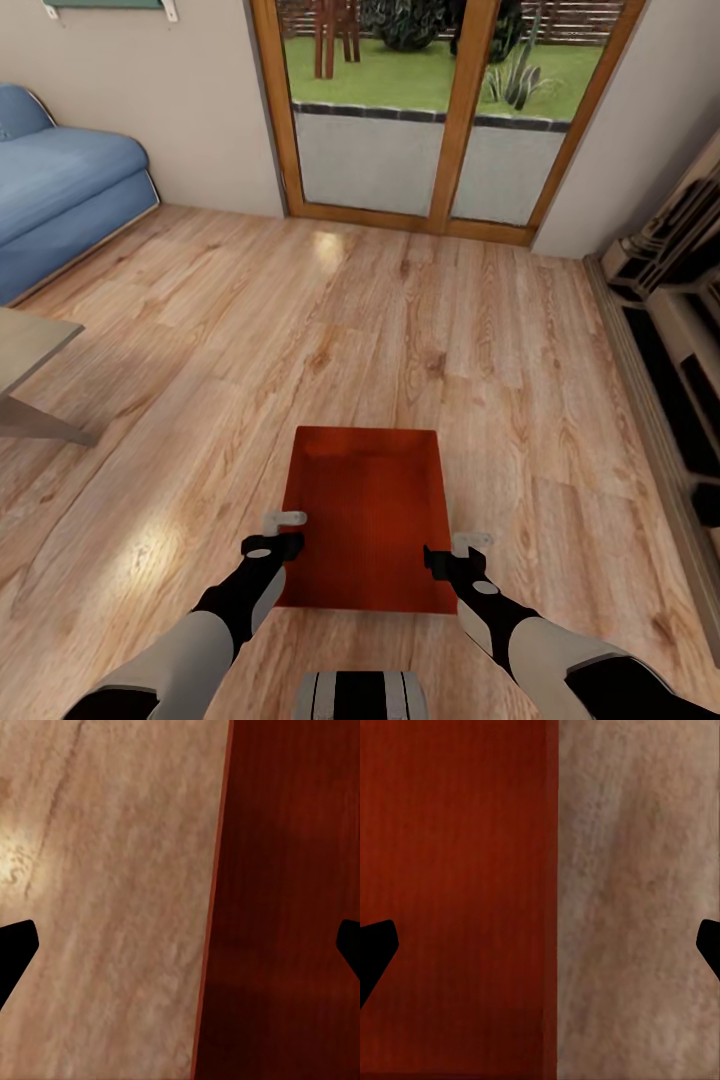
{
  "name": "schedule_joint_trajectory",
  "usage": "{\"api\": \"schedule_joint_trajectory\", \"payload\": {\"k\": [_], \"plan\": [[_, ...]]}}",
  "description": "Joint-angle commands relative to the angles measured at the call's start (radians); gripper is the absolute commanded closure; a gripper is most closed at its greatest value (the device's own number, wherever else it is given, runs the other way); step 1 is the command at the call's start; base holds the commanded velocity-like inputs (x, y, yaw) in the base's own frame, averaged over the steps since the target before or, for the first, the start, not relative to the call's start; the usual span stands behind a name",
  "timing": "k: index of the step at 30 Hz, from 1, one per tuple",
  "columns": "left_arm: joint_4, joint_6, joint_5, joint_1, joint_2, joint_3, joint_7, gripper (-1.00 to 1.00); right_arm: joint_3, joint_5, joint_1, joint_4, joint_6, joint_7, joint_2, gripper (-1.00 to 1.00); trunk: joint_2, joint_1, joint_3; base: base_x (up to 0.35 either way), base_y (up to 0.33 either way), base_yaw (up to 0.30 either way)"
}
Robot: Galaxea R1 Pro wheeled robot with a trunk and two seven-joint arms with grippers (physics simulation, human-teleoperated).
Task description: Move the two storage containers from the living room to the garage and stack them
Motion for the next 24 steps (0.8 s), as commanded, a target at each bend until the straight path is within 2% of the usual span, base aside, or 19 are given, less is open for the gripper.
{"api": "schedule_joint_trajectory", "payload": {"k": [1,16,17,24], "plan": [[-0.002,0.006,0.000,0.000,0.000,-0.001,0.004,-1.00,0.009,-0.009,-0.001,0.001,-0.003,-0.003,0.000,-1.00,0.000,0.000,-0.001,0.000,0.000,0.000],[-0.007,0.006,0.000,0.000,0.000,-0.001,0.004,-1.00,0.009,-0.009,-0.001,0.001,-0.003,-0.004,0.002,-1.00,0.000,0.000,-0.001,0.000,0.000,0.000],[-0.006,0.006,0.000,0.000,0.001,-0.001,0.004,1.00,0.009,-0.009,-0.001,0.001,-0.003,-0.004,0.002,1.00,0.000,0.000,-0.001,0.000,0.000,0.000],[-0.008,0.005,0.000,0.000,0.004,-0.002,0.002,1.00,0.009,-0.008,-0.001,0.001,-0.004,-0.004,0.004,1.00,0.000,0.000,-0.001,0.000,0.000,0.000]]}}
